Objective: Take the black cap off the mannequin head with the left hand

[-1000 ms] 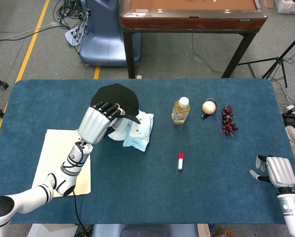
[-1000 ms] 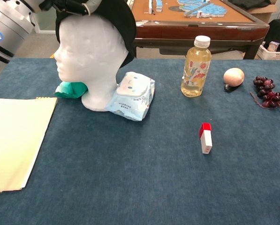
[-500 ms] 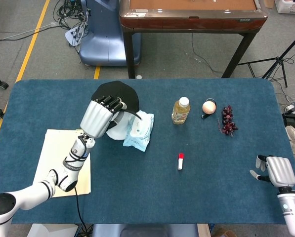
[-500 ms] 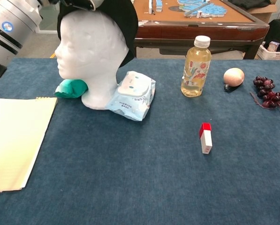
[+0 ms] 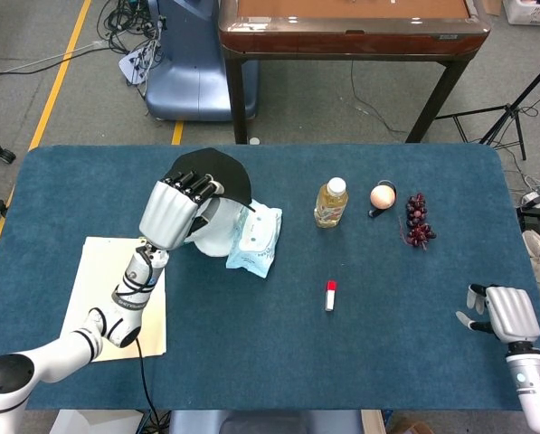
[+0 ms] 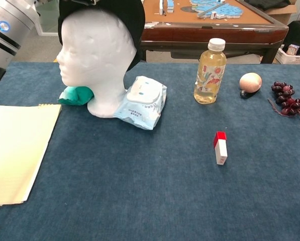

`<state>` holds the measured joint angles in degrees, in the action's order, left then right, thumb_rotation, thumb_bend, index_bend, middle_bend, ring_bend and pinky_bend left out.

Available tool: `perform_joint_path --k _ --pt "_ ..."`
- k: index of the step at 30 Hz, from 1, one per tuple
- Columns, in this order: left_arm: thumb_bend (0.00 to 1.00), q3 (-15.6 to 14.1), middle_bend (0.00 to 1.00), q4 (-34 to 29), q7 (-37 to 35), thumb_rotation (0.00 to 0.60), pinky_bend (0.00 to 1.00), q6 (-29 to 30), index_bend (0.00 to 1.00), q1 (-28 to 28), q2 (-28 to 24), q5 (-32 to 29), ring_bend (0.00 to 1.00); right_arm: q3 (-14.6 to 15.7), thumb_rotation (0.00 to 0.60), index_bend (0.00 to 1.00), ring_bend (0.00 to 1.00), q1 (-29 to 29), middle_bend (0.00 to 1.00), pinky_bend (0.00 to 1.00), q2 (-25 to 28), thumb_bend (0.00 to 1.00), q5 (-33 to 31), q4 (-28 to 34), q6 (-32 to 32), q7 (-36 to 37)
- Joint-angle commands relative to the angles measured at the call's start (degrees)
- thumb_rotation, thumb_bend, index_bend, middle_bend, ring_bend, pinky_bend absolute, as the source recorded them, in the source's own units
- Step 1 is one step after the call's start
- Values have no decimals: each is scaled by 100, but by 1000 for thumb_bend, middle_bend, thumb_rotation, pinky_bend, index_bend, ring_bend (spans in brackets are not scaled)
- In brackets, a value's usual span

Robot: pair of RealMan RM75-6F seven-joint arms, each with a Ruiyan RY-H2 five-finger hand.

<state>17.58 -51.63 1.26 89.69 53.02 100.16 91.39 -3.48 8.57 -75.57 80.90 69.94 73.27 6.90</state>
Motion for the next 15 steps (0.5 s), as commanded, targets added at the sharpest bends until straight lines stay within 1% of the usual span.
perform_joint_path --k 1,15 --pt "586 -17 632 103 -68 600 706 70 556 8 47 18 555 1 600 649 579 -1 716 606 -1 183 5 -3 6 2" --pt "585 11 632 355 -182 600 707 17 556 86 131 -132 555 7 600 649 579 7 716 606 -15 184 3 -29 -11 14"
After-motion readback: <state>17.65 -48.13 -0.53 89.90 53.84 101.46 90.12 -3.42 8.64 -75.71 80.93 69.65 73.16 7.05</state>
